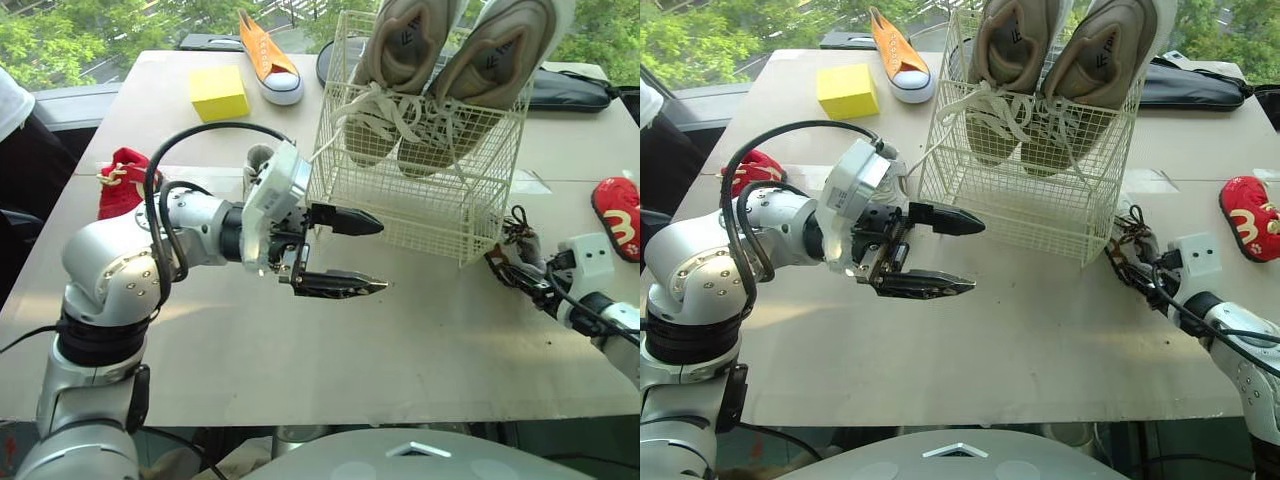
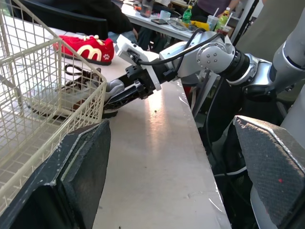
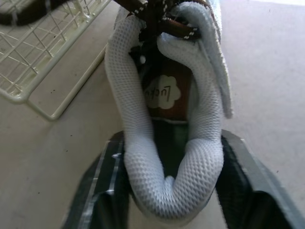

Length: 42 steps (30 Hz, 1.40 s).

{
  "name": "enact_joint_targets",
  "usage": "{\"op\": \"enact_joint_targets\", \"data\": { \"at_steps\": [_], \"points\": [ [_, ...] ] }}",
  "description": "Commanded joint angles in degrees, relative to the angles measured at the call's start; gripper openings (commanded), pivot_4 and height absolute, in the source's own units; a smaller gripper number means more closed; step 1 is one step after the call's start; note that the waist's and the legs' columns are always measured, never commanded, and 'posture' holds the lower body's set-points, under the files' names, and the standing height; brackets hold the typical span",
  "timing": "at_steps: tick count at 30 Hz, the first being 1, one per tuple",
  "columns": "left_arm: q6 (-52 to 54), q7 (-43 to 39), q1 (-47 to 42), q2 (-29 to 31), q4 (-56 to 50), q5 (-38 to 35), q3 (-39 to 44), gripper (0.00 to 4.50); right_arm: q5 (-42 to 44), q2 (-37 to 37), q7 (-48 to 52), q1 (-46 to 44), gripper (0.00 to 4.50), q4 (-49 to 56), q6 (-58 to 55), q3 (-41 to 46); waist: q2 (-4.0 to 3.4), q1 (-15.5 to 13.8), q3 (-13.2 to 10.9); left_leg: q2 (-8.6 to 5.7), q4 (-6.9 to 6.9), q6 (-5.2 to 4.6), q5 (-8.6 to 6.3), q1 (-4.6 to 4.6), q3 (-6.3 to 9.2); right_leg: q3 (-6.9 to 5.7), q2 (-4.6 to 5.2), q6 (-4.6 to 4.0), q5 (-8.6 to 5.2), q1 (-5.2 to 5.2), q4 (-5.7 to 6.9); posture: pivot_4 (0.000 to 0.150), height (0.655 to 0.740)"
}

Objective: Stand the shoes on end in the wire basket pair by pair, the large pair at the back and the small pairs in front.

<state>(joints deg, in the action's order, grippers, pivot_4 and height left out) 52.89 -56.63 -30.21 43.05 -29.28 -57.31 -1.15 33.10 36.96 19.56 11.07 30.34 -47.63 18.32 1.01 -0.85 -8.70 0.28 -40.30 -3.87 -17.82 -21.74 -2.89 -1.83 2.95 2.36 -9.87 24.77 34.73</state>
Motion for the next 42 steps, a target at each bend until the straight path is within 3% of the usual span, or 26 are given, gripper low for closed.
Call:
{"op": "enact_joint_targets", "data": {
  "at_steps": [1, 4, 6, 11, 14, 17, 21, 24, 30, 33, 37, 38, 39, 42],
  "points": [
    [-1.45, 2.81, -0.74, -1.99, -0.42, 0.11, 1.12, 4.50, -4.66, 3.65, 2.15, 2.27, 0.64, -0.26, 3.65, 2.40, -0.02, -0.19, 0.00, 0.00, 0.00, -0.04, -0.02, 0.00, 0.01, 0.00, 0.00, 0.01, 0.00, 0.00, 0.00, 0.150, 0.7400],
    [0.86, 5.56, -2.28, -3.17, 0.44, -0.41, 0.85, 4.50, -8.25, 10.39, 9.87, 9.50, 0.22, 2.29, 8.77, 10.28, -0.10, -1.05, -0.03, -0.11, -0.01, -0.21, -0.11, -0.02, 0.06, 0.02, 0.01, 0.01, 0.00, -0.01, 0.03, 0.150, 0.7400],
    [3.94, 5.34, -5.21, -2.64, 2.33, -0.79, -0.44, 4.50, -12.30, 15.42, 19.13, 18.04, 0.15, 3.36, 13.68, 20.72, -0.10, -1.77, -0.03, -0.14, -0.01, -0.21, -0.11, -0.05, 0.14, 0.08, -0.02, 0.03, -0.01, -0.03, -0.01, 0.150, 0.7400],
    [10.15, 0.16, -14.45, -3.21, 10.40, -2.23, -3.89, 4.50, -14.78, 19.60, 43.73, 31.28, 0.12, 4.22, 22.21, 46.14, -0.06, -1.15, -0.04, -0.09, 0.01, -0.33, -0.18, -0.03, 0.10, 0.14, -0.23, 0.21, -0.12, -0.05, -0.09, 0.150, 0.7400],
    [11.04, -3.71, -20.08, -4.70, 16.03, -0.81, -6.41, 4.50, -5.85, 22.90, 58.21, 31.68, 0.08, 8.67, 19.51, 59.13, -0.06, -0.67, -0.06, -0.05, 0.00, -0.34, -0.19, 0.01, 0.08, 0.17, -0.27, 0.21, -0.12, -0.07, -0.01, 0.150, 0.7400],
    [11.30, -8.18, -25.88, -6.45, 21.99, 0.89, -8.92, 4.50, 5.46, 30.73, 63.61, 25.72, 0.08, 12.90, 11.42, 64.38, 0.04, 0.21, -0.13, 0.01, -0.02, -0.32, -0.18, 0.12, 0.07, 0.24, -0.30, 0.20, -0.11, -0.12, 0.07, 0.150, 0.7400],
    [11.42, -15.21, -32.28, -7.68, 27.69, 4.58, -13.90, 4.50, 16.23, 41.38, 58.24, 14.08, 0.06, 15.02, 7.25, 55.85, 0.18, 0.03, -0.22, 0.04, -0.03, -0.29, -0.17, 0.16, 0.14, 0.22, -0.25, 0.13, -0.08, -0.08, 0.09, 0.150, 0.7400],
    [11.43, -18.77, -34.62, -8.69, 28.63, 7.08, -17.66, 4.50, 22.16, 49.76, 48.31, 5.04, 0.05, 13.54, 16.68, 41.20, 0.03, -0.15, -0.31, 0.00, -0.01, -0.27, -0.16, -0.04, 0.18, 0.24, 0.22, -0.14, -0.05, 0.05, 0.05, 0.150, 0.7400],
    [11.07, -22.99, -34.39, -6.96, 26.54, 12.84, -24.11, 4.50, 23.09, 63.58, 34.34, -6.73, 0.05, 5.50, 40.61, 17.69, 0.01, -0.13, -0.39, -0.07, 0.14, -0.10, -0.07, -0.46, 0.15, 0.15, 0.46, -0.33, -0.09, 0.47, -0.12, 0.150, 0.7400],
    [13.24, -24.37, -34.37, -5.46, 25.54, 13.03, -24.35, 3.65, 24.32, 69.29, 29.15, -7.68, 0.03, 2.41, 49.66, 11.85, -0.01, -0.18, -0.38, -0.10, 0.13, -0.09, -0.06, -0.88, 0.21, 0.03, 0.57, -0.33, -0.08, 0.81, -0.14, 0.150, 0.7400],
    [15.87, -24.37, -33.29, -3.96, 23.63, 11.93, -22.48, 1.68, 29.59, 77.07, 22.76, -3.76, 0.03, -1.72, 58.54, 9.71, -0.06, -0.05, -0.40, -0.10, 0.08, -0.08, -0.06, -0.91, 0.26, -0.07, 0.62, -0.33, -0.09, 0.80, -0.16, 0.150, 0.7400],
    [16.41, -23.92, -32.87, -3.80, 23.22, 11.67, -21.67, 1.10, 31.09, 78.56, 21.53, -2.30, 1.08, -2.74, 60.65, 9.86, -0.07, -0.03, -0.40, -0.10, 0.04, -0.08, -0.05, -0.91, 0.25, -0.09, 0.66, -0.32, -0.09, 0.79, -0.14, 0.150, 0.7400],
    [17.02, -23.33, -32.50, -3.77, 23.03, 11.37, -20.76, 0.67, 31.73, 79.60, 20.99, -1.24, 1.56, -3.48, 61.99, 9.87, -0.07, -0.02, -0.39, -0.09, 0.02, -0.06, -0.04, -0.90, 0.22, -0.22, 0.77, -0.33, -0.09, 0.79, -0.13, 0.150, 0.7400],
    [19.42, -20.29, -30.83, -4.32, 23.20, 8.80, -14.55, 0.47, 31.45, 79.72, 17.96, 0.03, 3.03, -4.69, 62.88, 8.86, -0.07, -0.19, -0.39, -0.09, -0.07, -0.06, -0.04, -0.90, 0.16, -0.74, 1.19, -0.34, -0.08, 0.78, -0.01, 0.150, 0.7400]
  ]
}}
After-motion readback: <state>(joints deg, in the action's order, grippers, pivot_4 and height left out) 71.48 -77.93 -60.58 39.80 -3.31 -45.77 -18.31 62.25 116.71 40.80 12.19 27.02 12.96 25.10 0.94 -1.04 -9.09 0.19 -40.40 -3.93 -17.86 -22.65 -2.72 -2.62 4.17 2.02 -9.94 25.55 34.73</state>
